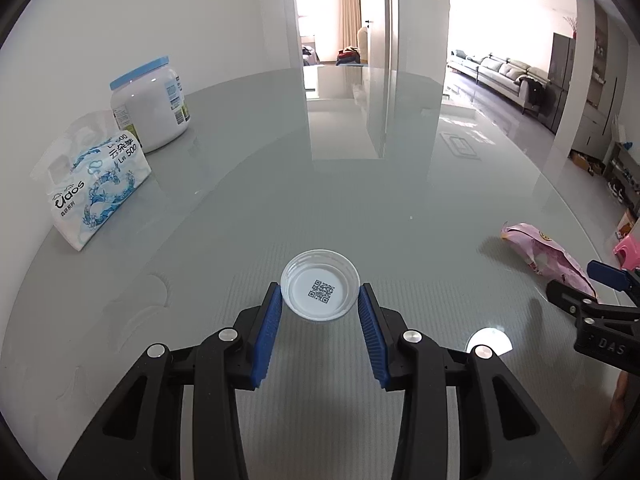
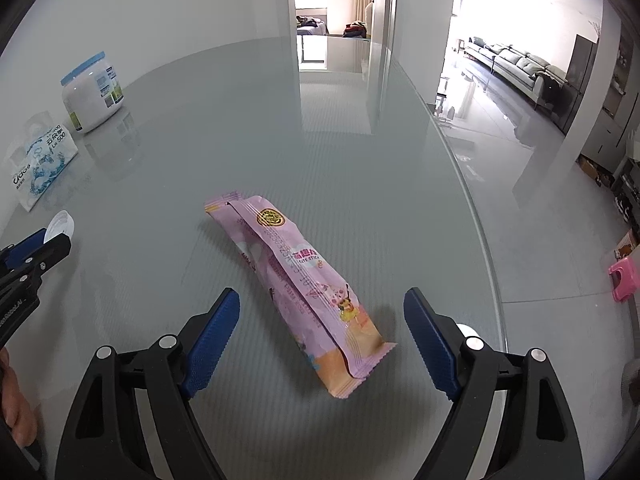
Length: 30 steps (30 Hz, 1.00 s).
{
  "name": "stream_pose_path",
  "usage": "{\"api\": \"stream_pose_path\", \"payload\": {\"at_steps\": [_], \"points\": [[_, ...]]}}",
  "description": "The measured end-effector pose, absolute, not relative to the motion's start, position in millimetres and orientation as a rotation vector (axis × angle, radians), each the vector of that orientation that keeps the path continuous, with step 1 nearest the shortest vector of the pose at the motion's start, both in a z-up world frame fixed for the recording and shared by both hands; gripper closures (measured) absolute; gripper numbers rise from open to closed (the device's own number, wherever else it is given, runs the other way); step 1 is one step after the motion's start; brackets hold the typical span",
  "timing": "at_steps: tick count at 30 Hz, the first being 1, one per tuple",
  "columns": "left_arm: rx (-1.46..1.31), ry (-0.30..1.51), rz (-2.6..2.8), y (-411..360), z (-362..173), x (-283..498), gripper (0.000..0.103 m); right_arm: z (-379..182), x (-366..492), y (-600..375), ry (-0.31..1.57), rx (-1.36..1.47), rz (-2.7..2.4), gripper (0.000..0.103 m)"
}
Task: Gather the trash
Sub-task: 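Grasp the pink snack wrapper with the right tool while the left tool holds the cap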
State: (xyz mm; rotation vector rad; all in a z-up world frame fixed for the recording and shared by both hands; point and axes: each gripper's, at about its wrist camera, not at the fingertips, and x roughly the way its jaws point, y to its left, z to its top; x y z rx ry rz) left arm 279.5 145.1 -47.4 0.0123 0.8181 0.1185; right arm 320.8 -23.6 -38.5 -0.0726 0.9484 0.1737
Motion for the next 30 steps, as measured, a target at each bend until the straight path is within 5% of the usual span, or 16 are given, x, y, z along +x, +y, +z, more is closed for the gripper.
{"api": "stream_pose_path", "payload": {"at_steps": [5,10,12,30], "points": [[-0.002,0.825,0.113,146.8,-48.0,281.1,0.064,-41.3,325.2,-15.2,0.950,-0.088,0.180,0.026],[-0.011,0.825,0.106,147.7,-48.1,281.3,0.064,-39.4,322.7,-5.5,0.936,-0.101,0.209,0.058],[-0.014,0.825,0.100,146.0,-47.6,280.3,0.064,-38.1,319.7,-1.9,0.934,-0.108,0.213,0.063],[0.028,0.785,0.019,121.7,-41.4,268.3,0.064,-12.5,214.4,-57.7,0.879,0.079,0.104,0.068]]}}
